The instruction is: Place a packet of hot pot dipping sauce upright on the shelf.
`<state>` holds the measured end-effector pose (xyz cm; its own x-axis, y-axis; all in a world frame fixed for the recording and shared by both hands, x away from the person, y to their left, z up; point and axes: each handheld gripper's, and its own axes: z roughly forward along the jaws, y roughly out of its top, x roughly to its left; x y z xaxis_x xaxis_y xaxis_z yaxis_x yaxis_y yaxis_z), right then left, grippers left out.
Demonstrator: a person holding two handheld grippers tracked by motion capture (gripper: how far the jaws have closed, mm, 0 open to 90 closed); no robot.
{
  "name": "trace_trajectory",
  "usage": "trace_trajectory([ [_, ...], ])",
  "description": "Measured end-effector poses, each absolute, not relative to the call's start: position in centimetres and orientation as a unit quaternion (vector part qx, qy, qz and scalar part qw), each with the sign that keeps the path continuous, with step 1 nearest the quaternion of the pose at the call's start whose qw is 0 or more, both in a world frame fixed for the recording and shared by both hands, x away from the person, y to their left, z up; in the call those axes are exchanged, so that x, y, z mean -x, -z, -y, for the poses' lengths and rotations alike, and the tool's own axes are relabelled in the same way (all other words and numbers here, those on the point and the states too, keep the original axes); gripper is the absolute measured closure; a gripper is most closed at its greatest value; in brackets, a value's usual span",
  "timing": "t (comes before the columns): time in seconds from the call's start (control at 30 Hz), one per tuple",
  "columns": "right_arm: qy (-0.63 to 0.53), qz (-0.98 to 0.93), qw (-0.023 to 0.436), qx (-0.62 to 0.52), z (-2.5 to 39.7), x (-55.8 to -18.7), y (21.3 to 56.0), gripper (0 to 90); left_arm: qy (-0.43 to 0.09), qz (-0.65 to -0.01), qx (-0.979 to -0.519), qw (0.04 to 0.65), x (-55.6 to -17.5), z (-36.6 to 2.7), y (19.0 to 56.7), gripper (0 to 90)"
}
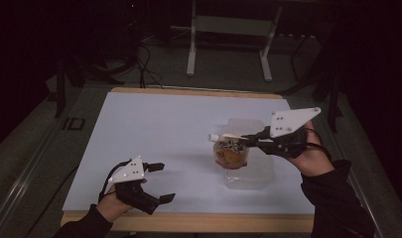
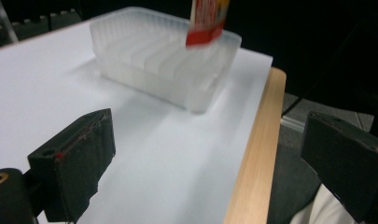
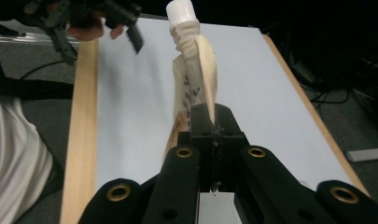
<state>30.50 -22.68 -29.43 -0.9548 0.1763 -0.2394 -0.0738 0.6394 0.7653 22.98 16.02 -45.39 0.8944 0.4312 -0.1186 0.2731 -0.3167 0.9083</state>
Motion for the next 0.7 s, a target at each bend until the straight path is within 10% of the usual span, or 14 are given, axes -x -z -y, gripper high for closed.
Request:
trace_trajectory([
  [0.7,-0.404,-0.904,0.127,-0.059,26.8,-32.8,32.5,89.2,-0.068,-0.288,-0.801,0.521,-23.1,-18.2,49.1,0.4],
])
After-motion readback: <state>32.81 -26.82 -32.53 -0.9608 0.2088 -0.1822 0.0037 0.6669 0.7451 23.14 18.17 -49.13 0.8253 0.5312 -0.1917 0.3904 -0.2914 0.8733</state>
